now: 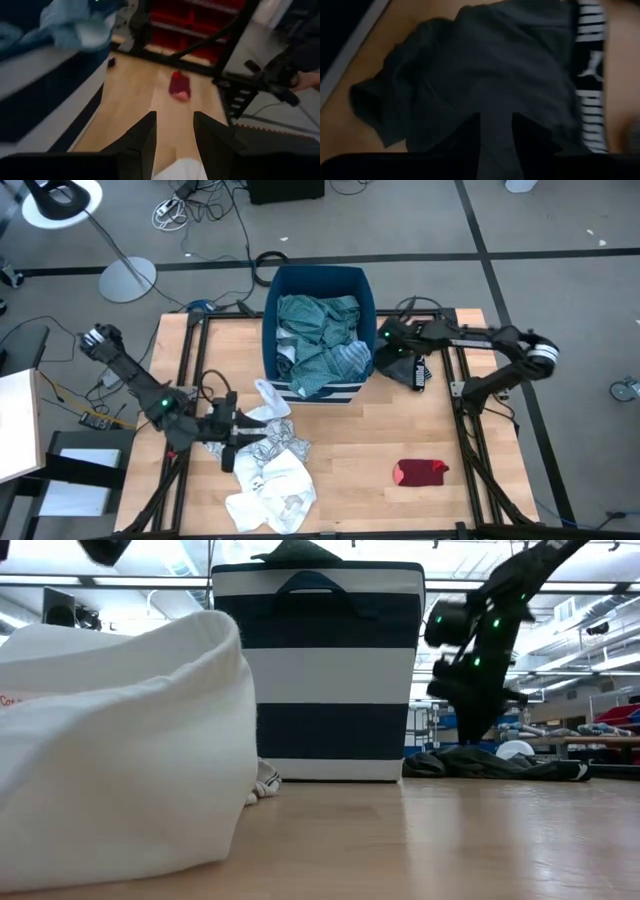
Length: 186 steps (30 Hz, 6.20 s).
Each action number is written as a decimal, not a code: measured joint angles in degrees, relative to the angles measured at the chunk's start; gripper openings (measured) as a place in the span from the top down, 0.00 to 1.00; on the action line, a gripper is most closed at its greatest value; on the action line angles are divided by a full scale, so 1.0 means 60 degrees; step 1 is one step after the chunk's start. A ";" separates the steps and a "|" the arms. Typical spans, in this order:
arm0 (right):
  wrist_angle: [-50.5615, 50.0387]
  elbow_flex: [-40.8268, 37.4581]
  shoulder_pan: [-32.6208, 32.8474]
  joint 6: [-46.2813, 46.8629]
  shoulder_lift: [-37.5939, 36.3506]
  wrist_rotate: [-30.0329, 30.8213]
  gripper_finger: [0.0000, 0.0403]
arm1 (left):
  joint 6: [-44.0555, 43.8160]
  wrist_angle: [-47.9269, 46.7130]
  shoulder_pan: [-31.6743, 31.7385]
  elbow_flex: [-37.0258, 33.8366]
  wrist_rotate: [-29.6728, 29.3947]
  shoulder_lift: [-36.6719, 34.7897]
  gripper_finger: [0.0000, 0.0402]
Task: Sort clothes
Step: Put the grey boxer into the blue bin, then put the red sock into the blue bin, then put the white underwear into the blue bin
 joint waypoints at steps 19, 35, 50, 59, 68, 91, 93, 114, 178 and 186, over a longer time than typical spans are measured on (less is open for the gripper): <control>-0.1051 -0.1036 0.1044 0.0432 -0.2168 0.0450 0.99 | -0.1480 -0.1511 -0.0448 -0.0015 -0.1559 0.0697 0.66; -0.3676 0.3510 0.4596 0.1881 -0.4708 0.2977 1.00 | -0.1785 -0.2439 -0.0273 -0.0018 -0.2175 0.0697 0.66; -0.1530 1.0589 0.5292 -0.3618 0.0837 0.3246 1.00 | -0.2426 -0.1946 0.0799 -0.1024 -0.0891 0.0788 0.66; -0.1679 1.3436 0.3642 -0.4112 0.3389 0.1023 1.00 | -0.2337 -0.0932 0.1012 -0.1574 -0.0452 0.0788 0.66; -0.4548 1.3453 0.2921 -0.2741 0.4307 0.0717 0.87 | -0.2248 -0.0877 0.1011 -0.1603 -0.0360 0.0785 0.66; -0.8816 1.2169 0.8510 0.0526 0.2611 0.1336 0.62 | -0.2200 -0.0868 0.1005 -0.1596 -0.0350 0.0785 0.66; -0.8944 1.1481 0.9308 0.1585 0.2585 0.1880 0.62 | -0.2200 -0.0809 0.1005 -0.1596 -0.0340 0.0785 0.66; -0.2687 0.2416 1.4740 1.1499 0.2596 0.2603 0.63 | -0.1934 -0.0134 0.1005 -0.1592 -0.0059 0.0781 0.66; 0.0787 0.7676 0.2913 -0.3706 0.2146 0.0078 0.64 | -0.2253 -0.0266 0.1016 -0.1588 0.3444 0.1178 0.66; 0.0009 0.7690 0.3290 -0.3690 0.0786 -0.0104 0.46 | -0.1768 0.0707 0.1013 -0.1585 0.3795 0.1230 0.66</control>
